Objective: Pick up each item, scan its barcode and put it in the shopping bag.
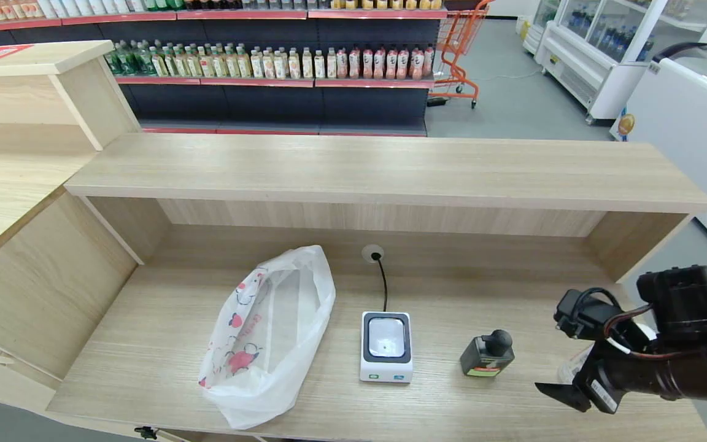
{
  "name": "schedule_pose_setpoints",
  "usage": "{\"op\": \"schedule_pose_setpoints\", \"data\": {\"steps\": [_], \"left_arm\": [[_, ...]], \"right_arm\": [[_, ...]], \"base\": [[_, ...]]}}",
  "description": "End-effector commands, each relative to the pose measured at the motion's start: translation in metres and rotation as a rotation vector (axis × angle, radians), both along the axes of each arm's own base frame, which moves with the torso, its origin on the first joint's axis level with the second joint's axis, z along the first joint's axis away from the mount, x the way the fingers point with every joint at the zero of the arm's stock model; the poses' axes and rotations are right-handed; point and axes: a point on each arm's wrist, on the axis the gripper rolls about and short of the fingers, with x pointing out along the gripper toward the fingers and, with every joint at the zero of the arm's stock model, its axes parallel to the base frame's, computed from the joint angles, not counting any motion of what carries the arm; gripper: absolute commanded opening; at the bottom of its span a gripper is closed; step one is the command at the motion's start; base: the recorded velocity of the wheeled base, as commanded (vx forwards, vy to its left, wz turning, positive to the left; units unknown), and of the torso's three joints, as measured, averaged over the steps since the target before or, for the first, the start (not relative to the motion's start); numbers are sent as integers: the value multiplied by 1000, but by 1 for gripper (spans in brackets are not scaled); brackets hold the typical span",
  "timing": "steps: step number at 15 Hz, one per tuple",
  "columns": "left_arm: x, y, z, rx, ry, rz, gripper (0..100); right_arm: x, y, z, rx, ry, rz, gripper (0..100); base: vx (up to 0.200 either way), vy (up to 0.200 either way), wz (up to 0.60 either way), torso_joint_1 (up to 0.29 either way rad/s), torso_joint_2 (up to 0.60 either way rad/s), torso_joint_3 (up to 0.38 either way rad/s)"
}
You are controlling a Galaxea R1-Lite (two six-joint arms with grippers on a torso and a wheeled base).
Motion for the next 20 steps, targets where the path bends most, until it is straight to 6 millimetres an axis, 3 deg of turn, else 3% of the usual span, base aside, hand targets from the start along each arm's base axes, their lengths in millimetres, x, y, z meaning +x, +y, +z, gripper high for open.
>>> {"op": "schedule_pose_setpoints", "data": {"steps": [1,6,15,16,20], "left_arm": [[0,0,0,0,-1,1,100],[0,0,0,0,1,1,100],[0,0,0,0,1,1,100],[0,0,0,0,-1,1,100],[0,0,0,0,-1,1,100]], "right_arm": [[10,15,-24,-22,89,70,100],[40,21,-45,-94,40,163,100],[68,50,-67,-57,-3,279,100],[70,51,-68,-41,-10,292,0],[69,49,-68,-34,-7,287,0]], "base": [[0,0,0,0,0,0],[0,0,0,0,0,0],[0,0,0,0,0,0],[0,0,0,0,0,0],[0,0,0,0,0,0]]}}
